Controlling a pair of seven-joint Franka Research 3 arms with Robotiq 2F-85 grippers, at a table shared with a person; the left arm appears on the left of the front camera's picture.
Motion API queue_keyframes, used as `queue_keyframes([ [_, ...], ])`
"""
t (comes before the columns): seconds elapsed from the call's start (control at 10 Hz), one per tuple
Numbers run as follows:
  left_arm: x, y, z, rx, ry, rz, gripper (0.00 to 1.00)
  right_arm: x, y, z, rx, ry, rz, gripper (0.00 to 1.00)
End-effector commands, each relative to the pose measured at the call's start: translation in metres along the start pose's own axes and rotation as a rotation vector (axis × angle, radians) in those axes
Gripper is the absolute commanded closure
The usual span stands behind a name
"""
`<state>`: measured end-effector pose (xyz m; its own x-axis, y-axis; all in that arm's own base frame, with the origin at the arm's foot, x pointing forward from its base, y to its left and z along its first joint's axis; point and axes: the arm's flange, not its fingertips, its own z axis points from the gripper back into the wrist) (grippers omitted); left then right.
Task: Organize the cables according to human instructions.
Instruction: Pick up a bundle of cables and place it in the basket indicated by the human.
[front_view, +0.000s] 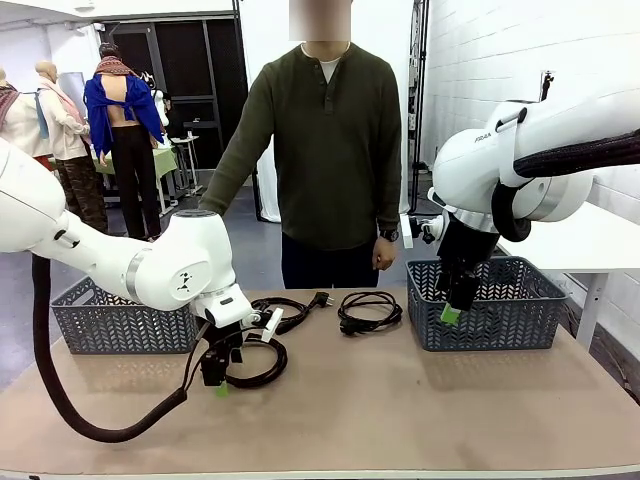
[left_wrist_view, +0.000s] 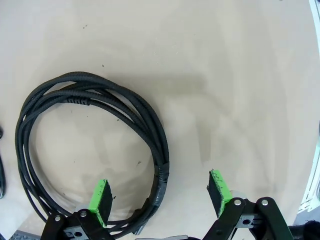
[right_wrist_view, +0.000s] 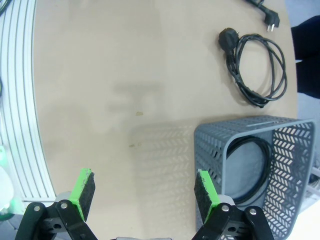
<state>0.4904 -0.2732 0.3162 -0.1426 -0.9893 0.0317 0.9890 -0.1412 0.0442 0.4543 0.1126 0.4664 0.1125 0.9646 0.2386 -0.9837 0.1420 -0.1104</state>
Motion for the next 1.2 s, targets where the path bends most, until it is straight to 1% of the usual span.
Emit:
queue_keyframes([
  [0.0,0.0003,0.0081,-0.0040,0.005,0.011,-0.026,0.00,0.0017,-0.0022,-0.0003,-0.003,0.005,-0.009,0.00],
  [0.1,0.0005,0.0084,-0.0064,-0.003,0.015,-0.027,0.00,0.0017,-0.0022,-0.0003,-0.003,0.005,-0.009,0.00],
  [0.2,0.0005,0.0080,-0.0087,-0.011,0.027,-0.034,0.08,0.0017,-0.0022,-0.0003,-0.003,0.005,-0.009,0.00],
  [0.6,0.0006,0.0098,-0.0094,-0.035,0.025,-0.020,0.84,0.0017,-0.0022,-0.0003,-0.003,0.005,-0.009,0.00],
  [0.7,0.0011,0.0091,-0.0088,-0.037,0.020,-0.021,1.00,0.0017,-0.0022,-0.0003,-0.003,0.005,-0.009,0.00],
  [1.1,0.0002,0.0069,-0.0076,-0.052,0.014,-0.036,1.00,0.0017,-0.0022,-0.0003,-0.003,0.005,-0.009,0.00],
])
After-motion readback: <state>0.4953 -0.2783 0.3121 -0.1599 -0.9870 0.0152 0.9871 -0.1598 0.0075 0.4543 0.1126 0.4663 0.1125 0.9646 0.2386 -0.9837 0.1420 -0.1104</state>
